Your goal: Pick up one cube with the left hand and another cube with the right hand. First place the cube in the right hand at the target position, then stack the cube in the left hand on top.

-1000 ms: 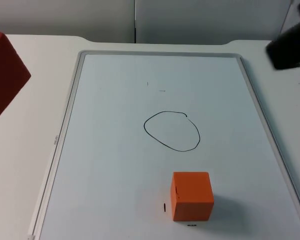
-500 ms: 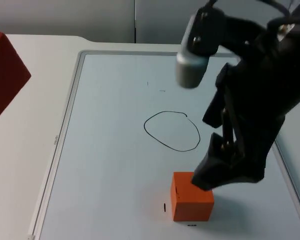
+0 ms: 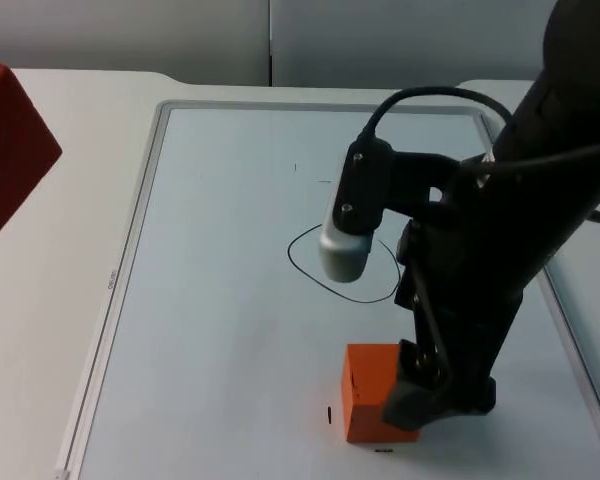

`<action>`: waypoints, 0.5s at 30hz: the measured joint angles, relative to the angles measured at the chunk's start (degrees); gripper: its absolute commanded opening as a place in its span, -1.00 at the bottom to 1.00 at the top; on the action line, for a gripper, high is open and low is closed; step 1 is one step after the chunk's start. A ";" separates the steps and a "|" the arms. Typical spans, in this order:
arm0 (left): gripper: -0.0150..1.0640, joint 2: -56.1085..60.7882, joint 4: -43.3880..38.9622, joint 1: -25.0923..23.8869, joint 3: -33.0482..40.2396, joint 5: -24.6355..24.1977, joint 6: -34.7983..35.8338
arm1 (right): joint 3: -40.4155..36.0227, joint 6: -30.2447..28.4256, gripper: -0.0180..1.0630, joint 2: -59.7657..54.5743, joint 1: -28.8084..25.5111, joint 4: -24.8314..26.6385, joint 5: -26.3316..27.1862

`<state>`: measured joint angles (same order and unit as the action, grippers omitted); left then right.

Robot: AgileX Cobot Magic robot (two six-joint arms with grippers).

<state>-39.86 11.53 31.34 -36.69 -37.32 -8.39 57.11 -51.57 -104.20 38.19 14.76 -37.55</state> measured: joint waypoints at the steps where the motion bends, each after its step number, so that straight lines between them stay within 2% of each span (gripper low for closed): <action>1: -0.57 0.00 0.00 0.00 0.00 0.00 0.00 | 0.00 -0.06 0.76 -0.50 0.00 0.00 0.36; 9: -0.57 0.00 0.00 0.00 0.00 0.00 0.00 | 0.83 -0.69 0.73 -3.81 0.00 0.12 1.82; 15: -0.57 0.00 0.00 0.00 0.00 0.00 0.00 | 1.27 -0.90 0.60 -5.28 1.59 0.22 2.40</action>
<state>-39.86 11.53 31.34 -36.69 -37.32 -8.39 58.38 -52.47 -109.48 39.77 14.99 -35.15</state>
